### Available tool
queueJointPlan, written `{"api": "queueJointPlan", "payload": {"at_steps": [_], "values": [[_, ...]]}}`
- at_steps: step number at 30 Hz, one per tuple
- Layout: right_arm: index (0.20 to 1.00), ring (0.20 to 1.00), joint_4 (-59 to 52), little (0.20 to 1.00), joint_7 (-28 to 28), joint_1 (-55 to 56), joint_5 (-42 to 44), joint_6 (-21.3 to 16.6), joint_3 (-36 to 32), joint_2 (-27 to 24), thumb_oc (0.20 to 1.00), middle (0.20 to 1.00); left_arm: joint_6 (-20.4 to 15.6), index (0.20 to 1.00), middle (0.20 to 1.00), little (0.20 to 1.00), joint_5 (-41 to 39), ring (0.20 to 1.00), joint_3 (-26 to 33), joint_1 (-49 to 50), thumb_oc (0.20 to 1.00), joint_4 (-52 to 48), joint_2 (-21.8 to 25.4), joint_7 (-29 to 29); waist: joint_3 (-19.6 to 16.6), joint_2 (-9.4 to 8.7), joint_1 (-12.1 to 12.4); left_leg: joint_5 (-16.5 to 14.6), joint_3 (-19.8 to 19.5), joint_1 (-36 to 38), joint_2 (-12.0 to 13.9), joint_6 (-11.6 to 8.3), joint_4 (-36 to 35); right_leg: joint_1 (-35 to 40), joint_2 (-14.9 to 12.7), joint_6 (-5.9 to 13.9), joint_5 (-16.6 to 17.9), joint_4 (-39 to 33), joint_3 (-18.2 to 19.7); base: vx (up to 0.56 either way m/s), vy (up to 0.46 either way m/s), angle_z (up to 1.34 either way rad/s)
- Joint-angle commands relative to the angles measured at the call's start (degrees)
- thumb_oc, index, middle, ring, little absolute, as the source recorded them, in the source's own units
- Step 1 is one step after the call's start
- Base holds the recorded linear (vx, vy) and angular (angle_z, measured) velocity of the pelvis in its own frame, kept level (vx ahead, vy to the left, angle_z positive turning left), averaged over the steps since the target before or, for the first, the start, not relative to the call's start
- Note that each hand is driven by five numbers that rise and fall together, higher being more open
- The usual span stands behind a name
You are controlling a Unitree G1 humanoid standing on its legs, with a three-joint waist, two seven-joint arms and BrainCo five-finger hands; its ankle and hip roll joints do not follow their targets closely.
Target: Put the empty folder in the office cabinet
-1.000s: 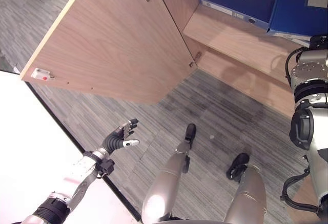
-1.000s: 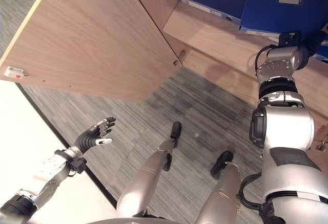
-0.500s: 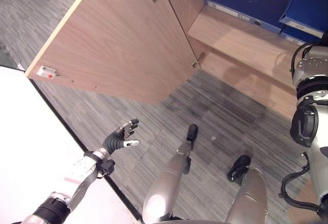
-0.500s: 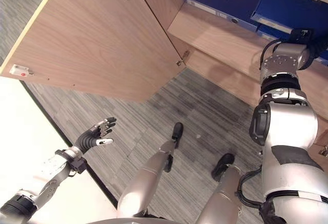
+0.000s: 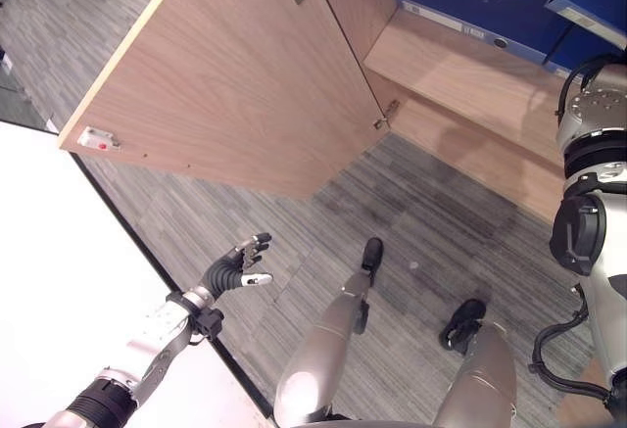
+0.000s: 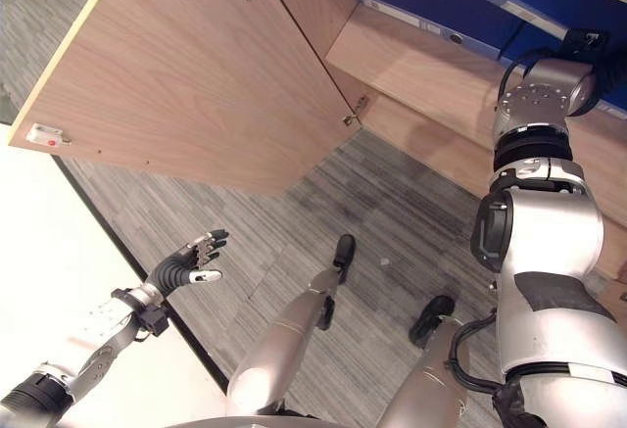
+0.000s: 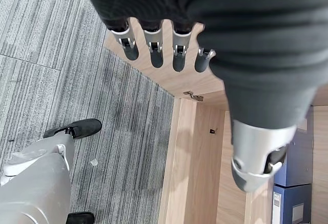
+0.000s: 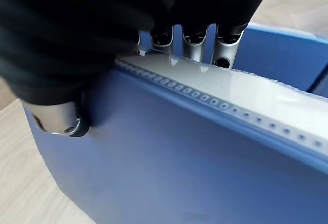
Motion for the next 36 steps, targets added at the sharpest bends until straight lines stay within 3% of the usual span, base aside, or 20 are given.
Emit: {"api": "queueJointPlan", "payload": {"at_steps": [1,12,27,36], "values": [[0.2,0.2,-4.19,0.2,0.69,-4.63,-3.2,-1.93,2.9,-5.0,0.2,0.2,-1.54,1.0,1.0,1.0,0.46,1.0,-0.81,-2.56,1.0,-1.18,2.23,0.34,0.28,1.06,0.31,-14.19,-0.92,4.51,1.17,-0.25,4.72,6.06,1.4,7.15,0.26,-5.33,2.19,0.0,0.0,0.0],[0.2,0.2,1.24,0.2,0.06,-3.78,-7.16,3.37,5.33,-8.61,0.2,0.2,-2.15,1.0,1.0,1.0,-1.27,1.0,0.71,-2.3,1.0,-4.33,3.47,0.65,2.23,2.92,0.45,-13.35,-0.82,0.93,0.49,0.11,5.47,1.56,0.37,7.19,-0.12,-2.54,2.88,0.0,0.003,0.02],[0.2,0.2,2.91,0.2,0.79,-3.63,-8.98,5.55,6.86,-9.59,0.2,0.2,-2.15,1.0,1.0,1.0,-2.39,1.0,2.29,-0.99,1.0,-5.75,4.8,0.46,3.34,3.91,0.26,-12.85,-0.66,-1.43,-0.07,0.11,6.18,-0.25,-0.12,6.81,-0.45,-0.99,3.43,0.0,0.0,0.0],[0.219,0.219,2.53,0.219,1.48,-3.3,-7.5,5.13,6.18,-9.41,0.219,0.219,-1.86,1.0,1.0,1.0,-2.73,1.0,2.38,-1.01,1.0,-5.55,4.7,0.24,3.4,3.4,0.03,-13.15,-0.77,-1.68,-0.3,0.1,6.61,-0.09,-0.05,6.73,-0.35,-0.9,3.44,0.0,0.001,0.01]]}}
